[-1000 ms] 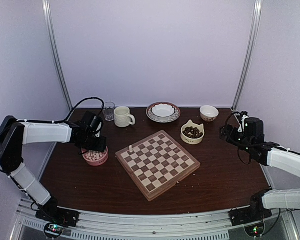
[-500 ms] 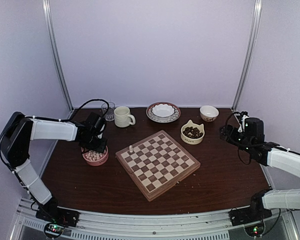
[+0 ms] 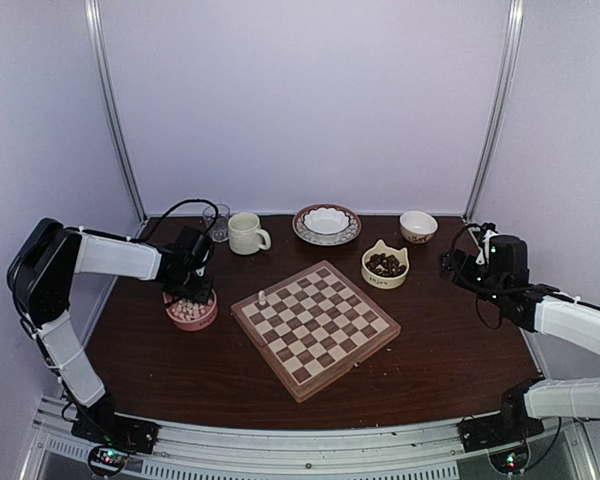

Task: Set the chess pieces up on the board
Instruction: Pick up the chess pile from the storage box.

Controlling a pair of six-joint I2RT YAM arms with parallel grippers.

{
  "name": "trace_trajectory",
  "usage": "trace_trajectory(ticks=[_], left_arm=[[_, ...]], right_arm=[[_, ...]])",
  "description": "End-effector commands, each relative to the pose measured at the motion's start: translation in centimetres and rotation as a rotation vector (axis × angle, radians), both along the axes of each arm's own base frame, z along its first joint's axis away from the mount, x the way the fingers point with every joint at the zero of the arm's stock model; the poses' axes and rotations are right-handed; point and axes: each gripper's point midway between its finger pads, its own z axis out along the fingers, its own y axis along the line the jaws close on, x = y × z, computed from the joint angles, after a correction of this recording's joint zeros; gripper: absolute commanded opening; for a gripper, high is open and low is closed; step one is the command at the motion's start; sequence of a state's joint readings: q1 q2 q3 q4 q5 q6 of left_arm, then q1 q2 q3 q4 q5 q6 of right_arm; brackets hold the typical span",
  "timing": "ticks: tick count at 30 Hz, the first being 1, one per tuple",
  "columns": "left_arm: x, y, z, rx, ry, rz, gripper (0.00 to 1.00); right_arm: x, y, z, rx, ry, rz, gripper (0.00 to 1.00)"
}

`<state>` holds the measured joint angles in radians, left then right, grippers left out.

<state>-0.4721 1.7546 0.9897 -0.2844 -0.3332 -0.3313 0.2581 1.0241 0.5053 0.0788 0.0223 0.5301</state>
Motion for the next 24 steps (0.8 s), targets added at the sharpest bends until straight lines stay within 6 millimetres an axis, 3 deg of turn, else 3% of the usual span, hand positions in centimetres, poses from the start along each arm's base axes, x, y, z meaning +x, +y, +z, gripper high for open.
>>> trace_trajectory(ticks=[1, 6, 11, 19, 24], left_arm=[[2.2, 0.0, 0.9, 0.002, -0.085, 0.024, 0.38], [2.2, -0.3, 0.6, -0.012, -0.077, 0.027, 0.32], [2.2, -0.4, 1.1, -0.018, -0.083, 0.021, 0.19], [1.4, -0.4, 4.2, -0.086, -0.176, 0.011, 0.17], [0.4, -1.5, 6.4, -0.188, -0.244, -0.034, 0.17]], right_arm=[[0.5, 0.4, 1.7, 0.014, -0.043, 0.009, 0.99], [0.5, 0.4, 1.6, 0.013, -0.043, 0.011, 0.99], [0.5, 0.5, 1.6, 0.012, -0.043, 0.014, 0.99], [0.5, 0.5, 1.7, 0.011, -0.044, 0.014, 0.99], [0.5, 0.5, 1.7, 0.009, -0.045, 0.014, 0.99]])
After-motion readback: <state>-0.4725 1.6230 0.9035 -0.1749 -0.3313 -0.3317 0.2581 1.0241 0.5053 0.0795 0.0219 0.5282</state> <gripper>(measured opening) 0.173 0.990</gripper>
